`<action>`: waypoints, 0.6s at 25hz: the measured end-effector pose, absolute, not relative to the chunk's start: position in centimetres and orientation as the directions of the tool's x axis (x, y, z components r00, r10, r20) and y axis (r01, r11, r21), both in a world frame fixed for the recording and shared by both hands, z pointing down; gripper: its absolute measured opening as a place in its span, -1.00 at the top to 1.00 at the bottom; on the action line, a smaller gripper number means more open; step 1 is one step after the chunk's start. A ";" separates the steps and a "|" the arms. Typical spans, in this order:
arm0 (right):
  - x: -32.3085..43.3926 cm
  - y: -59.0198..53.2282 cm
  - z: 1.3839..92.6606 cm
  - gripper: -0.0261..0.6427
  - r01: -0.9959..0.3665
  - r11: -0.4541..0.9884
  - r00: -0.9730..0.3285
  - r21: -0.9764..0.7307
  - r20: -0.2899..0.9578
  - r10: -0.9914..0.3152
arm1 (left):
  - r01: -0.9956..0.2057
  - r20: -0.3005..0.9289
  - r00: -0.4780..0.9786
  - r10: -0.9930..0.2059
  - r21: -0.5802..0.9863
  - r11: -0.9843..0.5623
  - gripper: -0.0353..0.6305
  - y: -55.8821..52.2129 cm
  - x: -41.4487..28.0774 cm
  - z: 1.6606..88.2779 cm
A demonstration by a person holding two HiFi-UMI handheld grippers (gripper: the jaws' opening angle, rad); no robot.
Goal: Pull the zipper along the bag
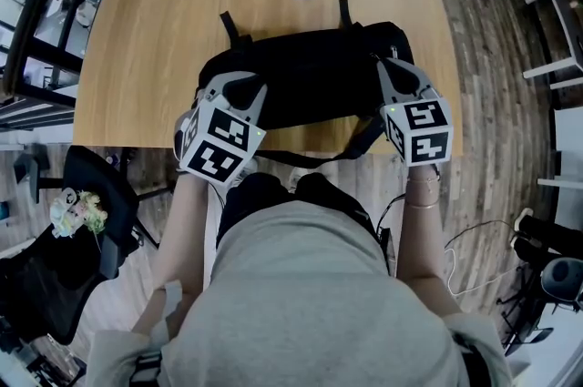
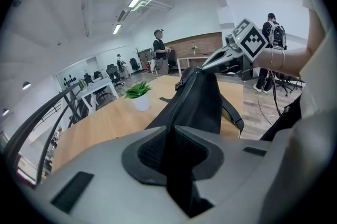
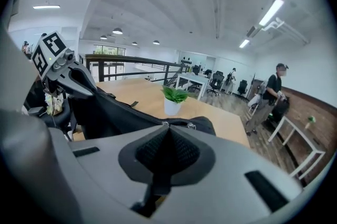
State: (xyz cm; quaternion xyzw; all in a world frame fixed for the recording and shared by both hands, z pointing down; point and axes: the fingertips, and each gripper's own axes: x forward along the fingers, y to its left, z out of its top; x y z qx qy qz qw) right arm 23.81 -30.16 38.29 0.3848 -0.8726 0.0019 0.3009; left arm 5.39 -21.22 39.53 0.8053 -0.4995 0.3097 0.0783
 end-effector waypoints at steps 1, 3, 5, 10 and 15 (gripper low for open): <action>24.3 -30.5 38.2 0.89 -0.683 0.693 -0.514 0.228 0.524 -0.679 | -0.857 0.575 0.302 -0.760 -0.186 -0.481 0.72 -21.2 5.3 39.5; 25.3 -31.1 38.0 0.89 -0.713 0.664 -0.490 0.226 0.516 -0.703 | -0.862 0.571 0.287 -0.769 -0.196 -0.467 0.72 -21.3 5.2 39.3; 26.4 -31.5 37.8 0.89 -0.740 0.634 -0.469 0.223 0.505 -0.725 | -0.868 0.566 0.280 -0.776 -0.195 -0.456 0.72 -21.4 5.2 39.2; 26.4 -31.2 37.7 0.89 -0.735 0.639 -0.475 0.228 0.499 -0.725 | -0.883 0.559 0.245 -0.792 -0.209 -0.421 0.71 -21.3 5.1 39.3; 26.0 -30.7 37.8 0.88 -0.725 0.651 -0.487 0.224 0.501 -0.715 | -0.908 0.542 0.221 -0.811 -0.189 -0.374 0.62 -21.2 5.0 39.4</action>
